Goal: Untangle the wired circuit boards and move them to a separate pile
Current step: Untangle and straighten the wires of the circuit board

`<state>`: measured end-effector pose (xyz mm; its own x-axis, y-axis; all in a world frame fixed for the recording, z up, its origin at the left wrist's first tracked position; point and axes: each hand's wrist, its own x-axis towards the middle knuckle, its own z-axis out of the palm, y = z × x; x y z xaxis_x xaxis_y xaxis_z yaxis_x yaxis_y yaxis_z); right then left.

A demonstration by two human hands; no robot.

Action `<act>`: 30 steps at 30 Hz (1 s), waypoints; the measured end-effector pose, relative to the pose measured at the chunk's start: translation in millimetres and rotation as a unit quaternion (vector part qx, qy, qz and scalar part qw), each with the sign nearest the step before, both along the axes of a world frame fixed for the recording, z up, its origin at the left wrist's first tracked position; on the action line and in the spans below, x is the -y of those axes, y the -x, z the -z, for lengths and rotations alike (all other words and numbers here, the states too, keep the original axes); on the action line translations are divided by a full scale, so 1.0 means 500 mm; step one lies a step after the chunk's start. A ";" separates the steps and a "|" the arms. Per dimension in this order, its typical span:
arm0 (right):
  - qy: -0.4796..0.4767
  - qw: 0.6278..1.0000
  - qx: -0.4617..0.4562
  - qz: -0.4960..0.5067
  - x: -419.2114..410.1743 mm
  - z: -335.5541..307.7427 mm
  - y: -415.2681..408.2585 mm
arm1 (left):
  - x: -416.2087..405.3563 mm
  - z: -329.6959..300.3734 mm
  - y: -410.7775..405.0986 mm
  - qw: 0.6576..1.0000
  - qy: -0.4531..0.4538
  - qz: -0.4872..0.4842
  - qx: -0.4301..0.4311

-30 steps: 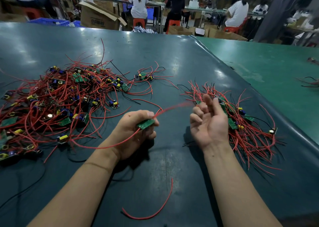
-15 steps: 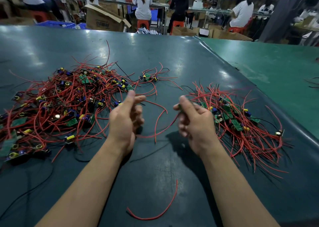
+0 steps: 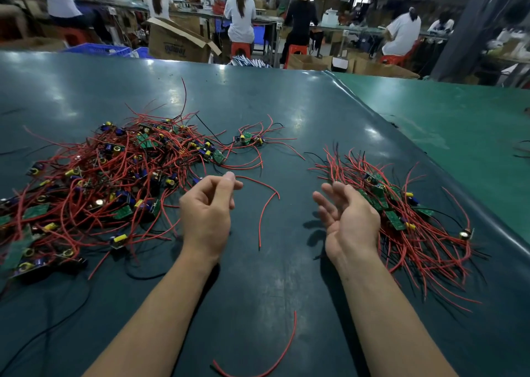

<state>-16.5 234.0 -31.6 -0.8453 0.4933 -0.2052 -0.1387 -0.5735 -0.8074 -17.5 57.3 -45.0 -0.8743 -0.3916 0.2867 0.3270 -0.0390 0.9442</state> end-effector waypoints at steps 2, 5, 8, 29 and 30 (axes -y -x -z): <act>-0.092 0.996 0.008 -0.018 0.008 0.007 0.003 | -0.003 0.003 -0.006 0.993 0.113 -0.036 -0.005; -0.334 0.940 -0.050 -0.046 0.056 0.027 -0.002 | -0.001 0.008 -0.018 0.898 0.414 -0.147 0.004; -0.636 0.755 -0.143 -0.080 0.101 0.055 -0.020 | 0.023 0.011 -0.009 0.845 0.495 -0.199 0.019; -0.655 0.730 -0.124 -0.149 0.104 0.054 -0.013 | 0.082 -0.021 0.038 0.741 0.614 -0.118 0.245; -0.652 0.734 -0.121 -0.150 0.104 0.055 -0.013 | 0.086 -0.031 0.053 0.738 0.619 -0.113 0.245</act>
